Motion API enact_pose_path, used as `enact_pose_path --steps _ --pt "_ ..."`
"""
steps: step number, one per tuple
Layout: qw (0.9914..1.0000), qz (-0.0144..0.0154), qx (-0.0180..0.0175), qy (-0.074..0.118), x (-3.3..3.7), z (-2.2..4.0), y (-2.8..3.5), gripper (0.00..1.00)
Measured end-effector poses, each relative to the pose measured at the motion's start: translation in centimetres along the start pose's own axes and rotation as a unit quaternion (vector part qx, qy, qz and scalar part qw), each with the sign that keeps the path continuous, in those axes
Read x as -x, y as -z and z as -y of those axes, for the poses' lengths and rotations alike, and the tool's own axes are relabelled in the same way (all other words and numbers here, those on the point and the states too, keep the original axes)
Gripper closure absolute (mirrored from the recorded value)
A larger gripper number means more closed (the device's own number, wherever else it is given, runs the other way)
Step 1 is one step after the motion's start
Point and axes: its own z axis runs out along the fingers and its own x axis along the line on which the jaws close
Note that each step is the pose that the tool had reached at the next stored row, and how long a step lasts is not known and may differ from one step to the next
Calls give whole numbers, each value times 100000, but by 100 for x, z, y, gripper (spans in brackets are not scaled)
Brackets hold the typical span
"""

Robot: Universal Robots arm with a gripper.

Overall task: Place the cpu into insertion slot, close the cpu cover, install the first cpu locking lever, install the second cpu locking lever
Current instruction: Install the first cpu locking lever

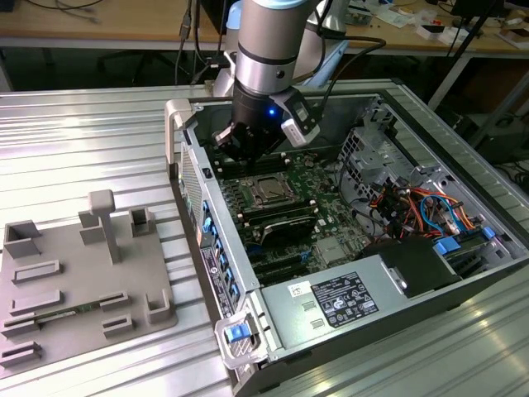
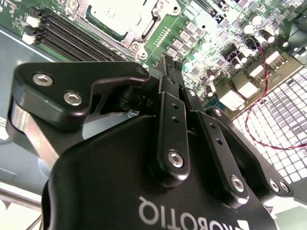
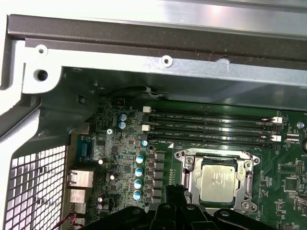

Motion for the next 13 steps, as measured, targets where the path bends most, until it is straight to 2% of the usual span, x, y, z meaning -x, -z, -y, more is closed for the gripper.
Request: enact_pose_path --steps 8,13 --pt "100000 0 2 -1 -8 -8 -1 89" --pt "100000 -3 -1 4 -5 -66 -3 89"
